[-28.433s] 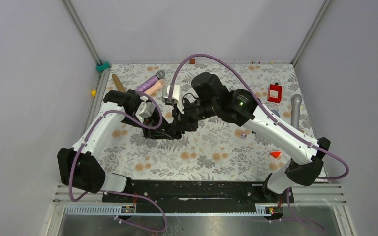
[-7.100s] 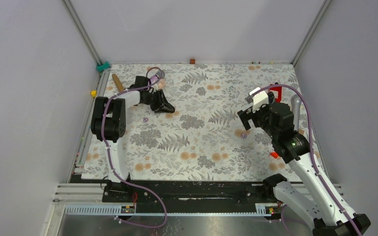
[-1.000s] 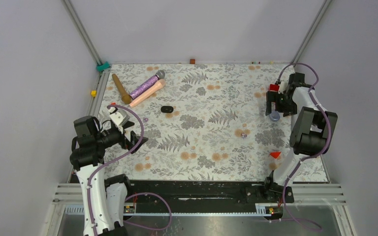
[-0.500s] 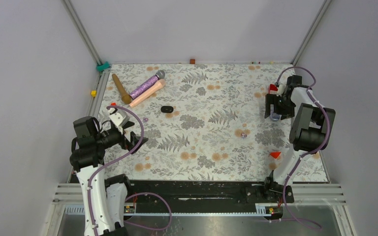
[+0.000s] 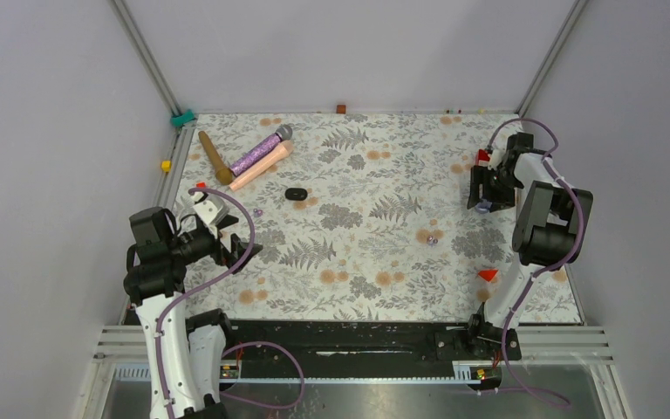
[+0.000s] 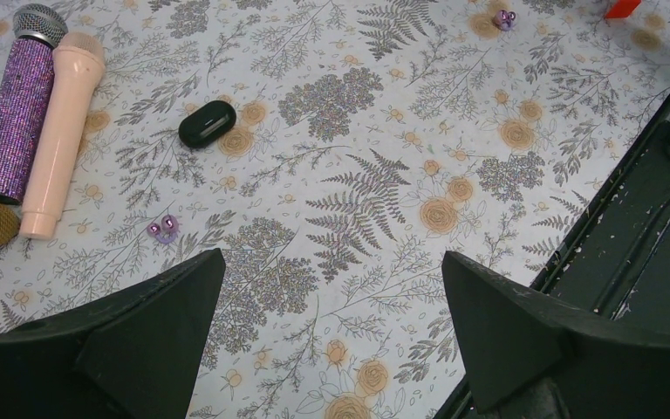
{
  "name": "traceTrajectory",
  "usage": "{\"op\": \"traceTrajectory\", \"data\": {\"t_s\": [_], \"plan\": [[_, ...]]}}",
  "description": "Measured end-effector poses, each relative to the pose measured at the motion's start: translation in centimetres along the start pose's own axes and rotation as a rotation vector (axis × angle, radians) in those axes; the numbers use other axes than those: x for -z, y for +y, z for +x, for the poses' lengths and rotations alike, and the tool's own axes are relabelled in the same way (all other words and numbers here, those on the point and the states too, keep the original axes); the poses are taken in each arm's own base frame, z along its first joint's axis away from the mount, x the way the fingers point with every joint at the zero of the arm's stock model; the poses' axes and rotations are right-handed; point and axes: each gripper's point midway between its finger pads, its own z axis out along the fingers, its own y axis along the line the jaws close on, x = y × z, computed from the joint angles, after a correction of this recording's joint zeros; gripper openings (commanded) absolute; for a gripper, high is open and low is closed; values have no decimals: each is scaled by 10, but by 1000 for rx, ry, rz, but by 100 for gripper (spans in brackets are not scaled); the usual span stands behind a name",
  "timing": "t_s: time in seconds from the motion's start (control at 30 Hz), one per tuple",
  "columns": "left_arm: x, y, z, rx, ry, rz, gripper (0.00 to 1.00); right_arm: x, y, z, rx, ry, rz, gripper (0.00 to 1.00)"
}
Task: Insert the wireless bluetooth earbuds into the charging case
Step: Move the charging case to the center of the board.
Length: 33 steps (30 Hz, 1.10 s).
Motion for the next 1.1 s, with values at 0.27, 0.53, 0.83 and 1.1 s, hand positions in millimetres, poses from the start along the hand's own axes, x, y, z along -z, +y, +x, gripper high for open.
{"op": "traceTrajectory", "data": {"t_s": [0.27, 0.53, 0.83, 1.1], "plan": [[0, 0, 0, 0, -1, -1, 99, 1, 3, -3, 24, 7, 46, 79], [0, 0, 0, 1, -3, -1, 99, 10, -12, -17, 24, -11, 149, 77], [0, 1, -1, 3, -4, -1, 99, -4, -21, -33, 18, 33, 164, 67], [0, 1, 0, 5, -4, -1, 99, -11, -17, -21, 8, 96, 133, 61]]}}
